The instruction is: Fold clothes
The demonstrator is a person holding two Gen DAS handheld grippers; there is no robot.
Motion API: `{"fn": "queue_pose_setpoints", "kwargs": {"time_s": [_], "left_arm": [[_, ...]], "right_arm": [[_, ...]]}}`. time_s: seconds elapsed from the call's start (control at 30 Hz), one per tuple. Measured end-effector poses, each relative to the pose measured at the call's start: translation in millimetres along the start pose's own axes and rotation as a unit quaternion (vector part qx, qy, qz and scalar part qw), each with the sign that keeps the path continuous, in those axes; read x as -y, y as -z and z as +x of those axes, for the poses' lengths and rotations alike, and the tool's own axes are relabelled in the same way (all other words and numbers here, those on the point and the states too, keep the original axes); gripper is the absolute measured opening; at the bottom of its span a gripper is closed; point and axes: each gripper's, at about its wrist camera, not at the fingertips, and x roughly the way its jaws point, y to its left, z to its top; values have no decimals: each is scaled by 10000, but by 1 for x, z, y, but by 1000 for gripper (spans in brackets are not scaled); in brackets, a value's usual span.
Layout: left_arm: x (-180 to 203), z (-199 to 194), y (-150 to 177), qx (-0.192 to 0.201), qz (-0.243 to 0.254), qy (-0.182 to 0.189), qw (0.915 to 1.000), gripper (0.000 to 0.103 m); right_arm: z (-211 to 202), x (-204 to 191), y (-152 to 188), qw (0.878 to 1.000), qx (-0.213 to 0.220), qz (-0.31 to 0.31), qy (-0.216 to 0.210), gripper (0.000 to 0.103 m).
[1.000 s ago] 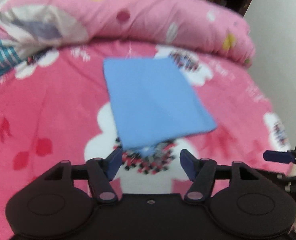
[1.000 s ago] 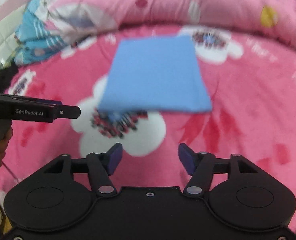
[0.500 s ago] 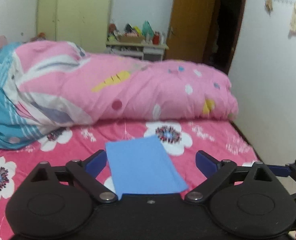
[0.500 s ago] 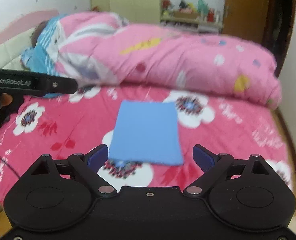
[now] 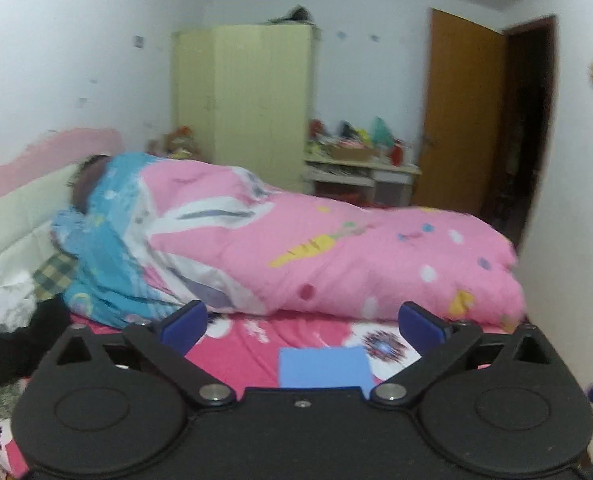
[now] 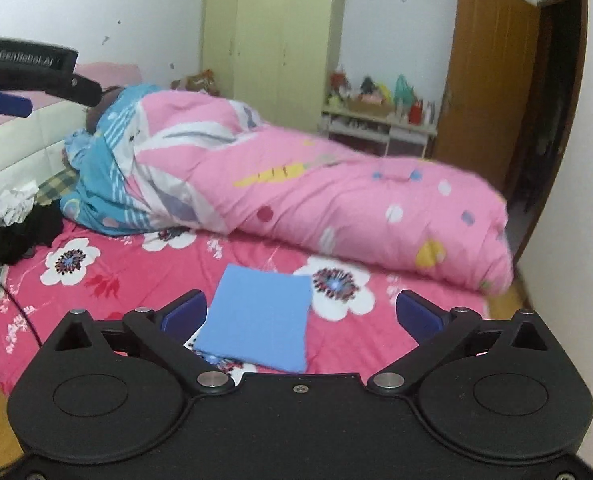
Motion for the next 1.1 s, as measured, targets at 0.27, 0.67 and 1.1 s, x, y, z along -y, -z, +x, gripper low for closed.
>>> {"fn": "queue_pose_setpoints", "kwargs": {"time_s": [0.27, 0.67, 1.1], "left_arm": [[-30, -26, 7, -333, -638, -32, 9974, 102], [-79, -6, 22, -1029, -811, -405, 9906, 102], [-101, 21, 39, -1368, -718, -667, 9857, 102]], "right_arm": [[-27, -26, -30, 9994, -184, 279, -22, 103], [-8, -95, -8, 9957, -840, -310, 227, 103], [18, -119, -6, 9918, -1261, -120, 171, 103]]}}
